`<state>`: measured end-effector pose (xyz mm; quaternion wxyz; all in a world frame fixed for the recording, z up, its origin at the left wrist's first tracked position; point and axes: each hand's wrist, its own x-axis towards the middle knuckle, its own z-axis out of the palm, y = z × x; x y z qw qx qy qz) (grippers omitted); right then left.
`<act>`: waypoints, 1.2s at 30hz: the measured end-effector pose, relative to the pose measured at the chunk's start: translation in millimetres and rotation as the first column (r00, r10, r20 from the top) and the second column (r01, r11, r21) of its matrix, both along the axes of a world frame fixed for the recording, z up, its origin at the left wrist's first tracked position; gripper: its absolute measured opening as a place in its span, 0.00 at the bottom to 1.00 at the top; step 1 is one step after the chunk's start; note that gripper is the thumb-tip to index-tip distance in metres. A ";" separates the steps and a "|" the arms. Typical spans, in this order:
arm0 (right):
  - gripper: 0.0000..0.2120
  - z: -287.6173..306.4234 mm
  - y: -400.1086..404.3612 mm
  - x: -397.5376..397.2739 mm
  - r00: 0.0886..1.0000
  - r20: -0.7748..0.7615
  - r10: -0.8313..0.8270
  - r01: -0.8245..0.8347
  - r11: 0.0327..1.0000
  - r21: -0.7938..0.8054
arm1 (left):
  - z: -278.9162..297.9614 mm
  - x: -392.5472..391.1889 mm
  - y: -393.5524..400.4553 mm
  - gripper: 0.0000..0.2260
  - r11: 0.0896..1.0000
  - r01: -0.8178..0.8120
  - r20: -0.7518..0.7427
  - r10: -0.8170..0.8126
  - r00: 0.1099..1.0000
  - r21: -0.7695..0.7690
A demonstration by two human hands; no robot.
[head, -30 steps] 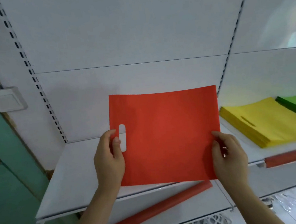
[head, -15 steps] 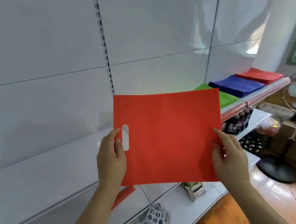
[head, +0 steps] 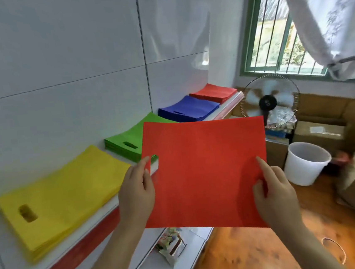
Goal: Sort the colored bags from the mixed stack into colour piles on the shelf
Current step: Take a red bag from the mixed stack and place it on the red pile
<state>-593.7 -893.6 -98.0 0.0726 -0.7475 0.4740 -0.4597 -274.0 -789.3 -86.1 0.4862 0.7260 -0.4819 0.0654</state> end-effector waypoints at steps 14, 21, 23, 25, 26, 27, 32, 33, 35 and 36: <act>0.32 2.3 -214.9 -82.4 0.961 -0.080 -0.266 0.267 0.964 0.007 | 15.0 -65.5 -290.2 0.20 0.972 0.230 -0.003 -0.230 0.973 0.036; 0.32 -9.3 -355.3 -133.7 0.961 -0.065 -0.267 0.271 0.960 0.065 | 9.3 -122.7 -431.6 0.20 0.975 0.218 -0.047 -0.216 0.975 0.036; 0.32 -4.6 -396.9 -145.6 0.965 -0.060 -0.254 0.258 0.963 0.073 | 14.3 -139.4 -467.8 0.20 0.978 0.202 -0.068 -0.200 0.978 0.040; 0.33 -0.6 -436.2 -153.8 0.972 -0.064 -0.224 0.228 0.972 0.064 | 18.8 -150.8 -500.8 0.20 0.981 0.189 -0.076 -0.187 0.979 0.029; 0.33 1.6 -456.1 -157.2 0.975 -0.067 -0.212 0.217 0.974 0.065 | 19.7 -154.6 -517.6 0.20 0.983 0.179 -0.075 -0.177 0.981 0.026; 0.32 3.9 -476.3 -159.7 0.976 -0.067 -0.206 0.211 0.975 0.075 | 19.9 -157.1 -533.6 0.20 0.985 0.167 -0.074 -0.164 0.984 0.032; 0.32 0.2 -568.1 -152.5 0.988 -0.066 -0.139 0.145 0.985 0.089 | 17.8 -154.9 -603.8 0.20 0.994 0.097 -0.062 -0.094 0.994 0.041; 0.32 -1.2 -589.6 -149.2 0.990 -0.068 -0.125 0.131 0.987 0.092 | 16.7 -151.4 -618.7 0.20 0.996 0.080 -0.059 -0.077 0.995 0.041; 0.32 -3.0 -633.0 -138.3 0.992 -0.080 -0.103 0.110 0.989 0.094 | 13.3 -142.3 -650.8 0.20 0.999 0.037 -0.067 -0.034 0.997 0.037; 0.32 -3.5 -652.4 -131.2 0.992 -0.090 -0.089 0.097 0.991 0.087 | 11.0 -136.9 -667.5 0.20 0.999 0.019 -0.074 -0.017 0.997 0.027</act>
